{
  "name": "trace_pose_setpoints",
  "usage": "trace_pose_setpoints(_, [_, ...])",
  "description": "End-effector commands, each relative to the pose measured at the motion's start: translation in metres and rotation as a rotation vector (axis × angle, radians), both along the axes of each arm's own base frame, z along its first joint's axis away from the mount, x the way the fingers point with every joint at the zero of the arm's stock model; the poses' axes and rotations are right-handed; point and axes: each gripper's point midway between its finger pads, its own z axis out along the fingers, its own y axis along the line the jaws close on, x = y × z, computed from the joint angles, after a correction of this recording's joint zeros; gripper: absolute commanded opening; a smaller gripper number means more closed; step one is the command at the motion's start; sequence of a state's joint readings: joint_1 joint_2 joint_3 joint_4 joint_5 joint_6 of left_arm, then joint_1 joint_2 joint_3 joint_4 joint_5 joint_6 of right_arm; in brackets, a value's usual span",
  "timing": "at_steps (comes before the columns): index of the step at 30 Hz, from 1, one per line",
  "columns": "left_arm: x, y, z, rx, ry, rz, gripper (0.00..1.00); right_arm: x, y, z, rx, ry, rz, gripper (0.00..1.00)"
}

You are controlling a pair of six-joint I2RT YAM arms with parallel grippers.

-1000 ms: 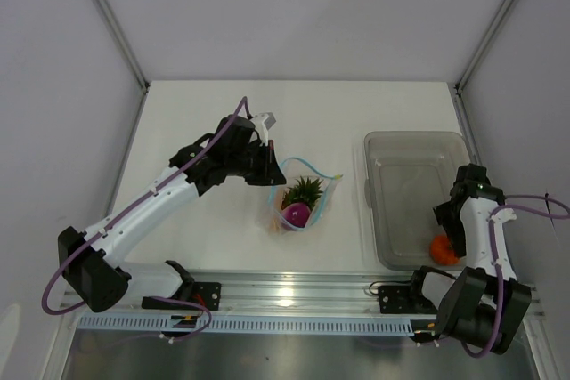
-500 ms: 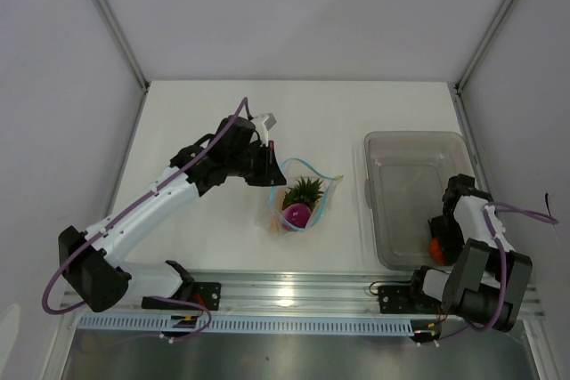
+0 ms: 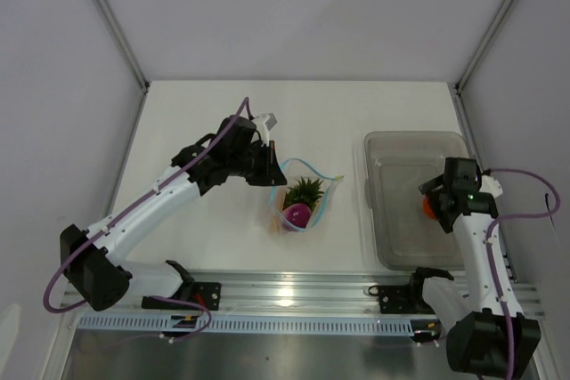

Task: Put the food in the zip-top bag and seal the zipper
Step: Pick up the fake vegetable from the bin, then place the fake vegetable in the zipper food storage bag.

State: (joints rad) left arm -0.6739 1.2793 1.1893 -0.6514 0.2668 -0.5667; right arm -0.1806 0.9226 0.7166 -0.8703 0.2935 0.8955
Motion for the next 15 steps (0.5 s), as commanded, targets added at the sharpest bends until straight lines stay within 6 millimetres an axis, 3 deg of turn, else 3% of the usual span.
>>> trace_pose_setpoints(1, [0.002,-0.006,0.003,-0.02,-0.019,-0.019,0.01,0.038,0.033,0.059,-0.004,-0.182,0.196,0.01])
trace_pose_setpoints(2, [0.002,-0.006,0.004,-0.02,-0.021,-0.021,0.01,0.049,0.044,0.086,-0.01,-0.251,0.259,0.02])
trace_pose_setpoints(4, [0.003,-0.004,0.004,-0.014,-0.022,-0.014,0.0,0.063,0.095,0.118,0.048,-0.363,0.5,0.03])
trace_pose_setpoints(6, [0.003,-0.003,0.004,-0.009,-0.027,-0.009,0.01,0.066,0.136,0.154,0.089,-0.47,0.704,0.02])
trace_pose_setpoints(7, [0.004,-0.003,0.005,-0.01,-0.028,-0.008,0.0,0.063,0.169,0.171,0.126,-0.536,0.835,0.0])
trace_pose_setpoints(9, [0.004,-0.004,0.006,-0.01,-0.029,-0.005,0.01,0.055,0.212,0.206,0.178,-0.654,1.038,0.0])
trace_pose_setpoints(11, [0.004,-0.003,0.006,-0.011,-0.029,-0.001,0.01,0.033,0.252,0.224,0.204,-0.696,1.199,0.0])
trace_pose_setpoints(12, [0.005,-0.002,0.008,-0.013,-0.032,0.003,0.01,0.026,0.264,0.244,0.195,-0.745,1.243,0.0])
trace_pose_setpoints(15, [0.004,-0.001,0.009,-0.012,-0.032,0.009,0.0,-0.006,0.304,0.261,0.171,-0.786,1.423,0.02])
